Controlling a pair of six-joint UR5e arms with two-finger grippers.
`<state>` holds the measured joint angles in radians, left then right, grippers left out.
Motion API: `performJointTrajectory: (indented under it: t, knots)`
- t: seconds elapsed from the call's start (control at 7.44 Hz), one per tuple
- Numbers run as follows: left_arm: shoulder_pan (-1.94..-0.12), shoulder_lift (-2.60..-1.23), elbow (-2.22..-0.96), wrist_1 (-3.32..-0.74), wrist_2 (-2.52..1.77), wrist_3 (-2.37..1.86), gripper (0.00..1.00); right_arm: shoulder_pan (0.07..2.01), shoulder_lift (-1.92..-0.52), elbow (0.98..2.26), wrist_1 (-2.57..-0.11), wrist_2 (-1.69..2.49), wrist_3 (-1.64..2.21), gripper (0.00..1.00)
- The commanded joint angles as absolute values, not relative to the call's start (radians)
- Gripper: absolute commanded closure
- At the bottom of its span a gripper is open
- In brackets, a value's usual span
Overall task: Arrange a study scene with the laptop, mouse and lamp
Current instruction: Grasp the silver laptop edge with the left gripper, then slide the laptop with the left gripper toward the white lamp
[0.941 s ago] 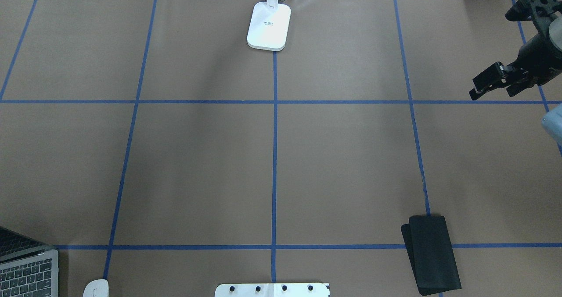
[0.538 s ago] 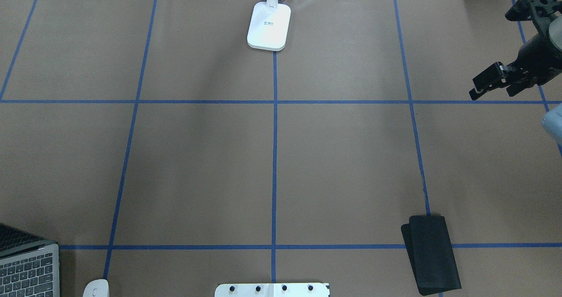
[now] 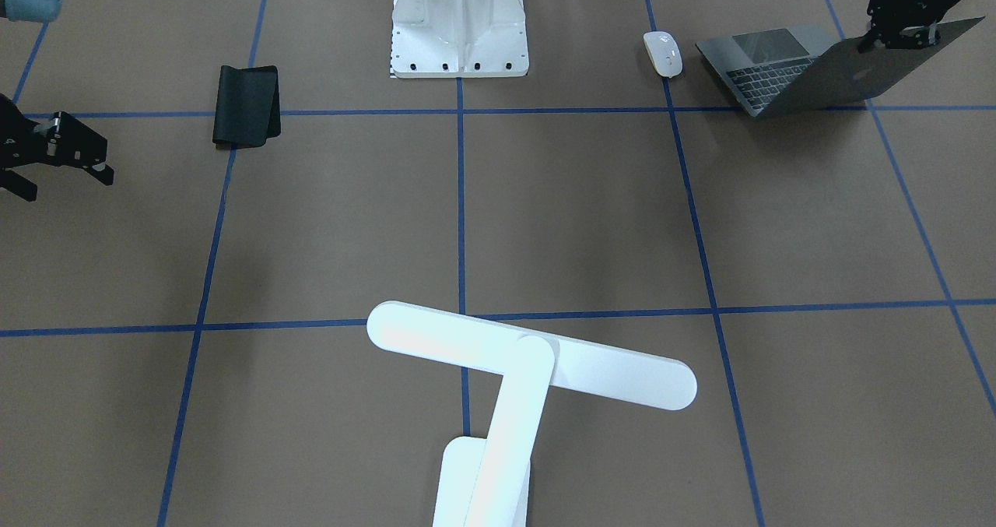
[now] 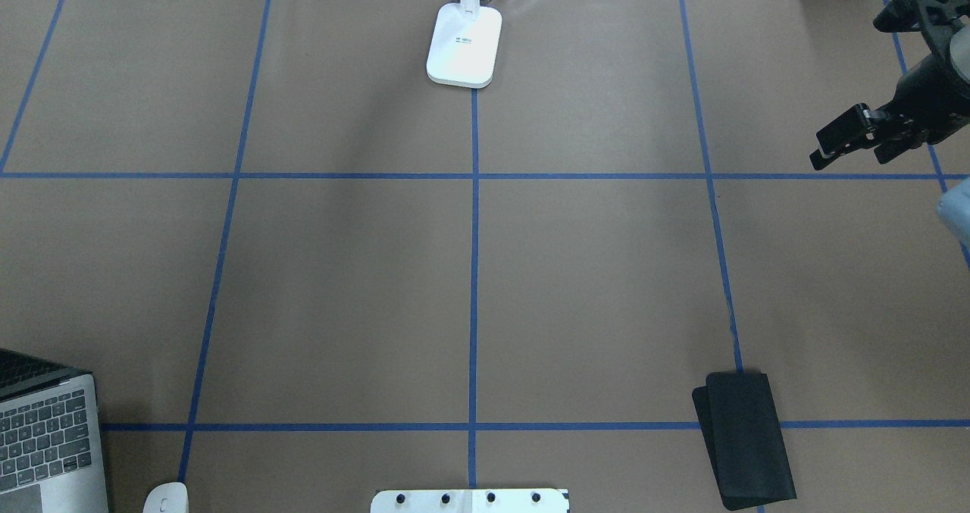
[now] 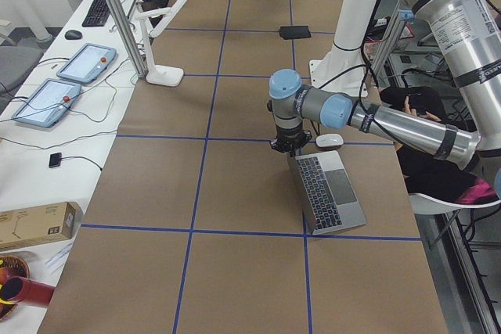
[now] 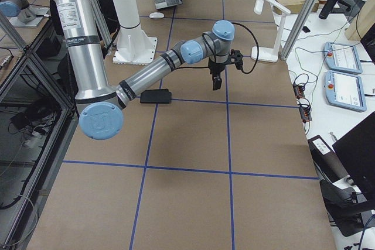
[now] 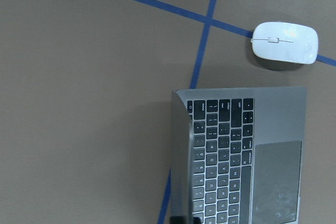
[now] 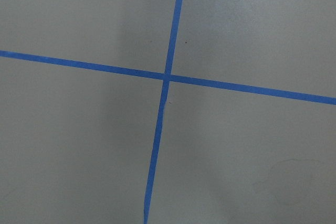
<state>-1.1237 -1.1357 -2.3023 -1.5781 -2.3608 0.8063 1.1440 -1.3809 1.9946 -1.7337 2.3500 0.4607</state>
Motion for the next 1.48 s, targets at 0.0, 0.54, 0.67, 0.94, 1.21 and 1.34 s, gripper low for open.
performJointTrajectory:
  t: [0.0,0.54,0.67,0.94,1.21,1.34]
  knots:
    - [-1.147,-1.25,-2.24,-1.571,-2.359,0.811,0.86,1.143,-1.361,1.985,-1.733,2.347,0.462,0.0]
    - [-1.147,-1.613,-2.106,-1.447,-2.344,0.802,0.86,1.144,-1.365,1.967,-1.733,2.289,0.462,0.0]
    - [-1.149,-1.668,-2.114,-1.398,-2.339,0.802,0.86,1.144,-1.362,1.971,-1.733,2.289,0.462,0.0]
    - [-1.141,-1.738,-2.117,-1.394,-2.284,0.802,0.86,1.146,-1.367,1.97,-1.733,2.289,0.462,0.0]
    - [-1.121,-1.817,-2.108,-1.394,-2.209,0.801,0.86,1.149,-1.367,1.973,-1.735,2.289,0.463,0.0]
    - [-1.059,-1.856,-2.102,-1.394,-2.165,0.799,0.86,1.15,-1.367,1.974,-1.735,2.29,0.463,0.0]
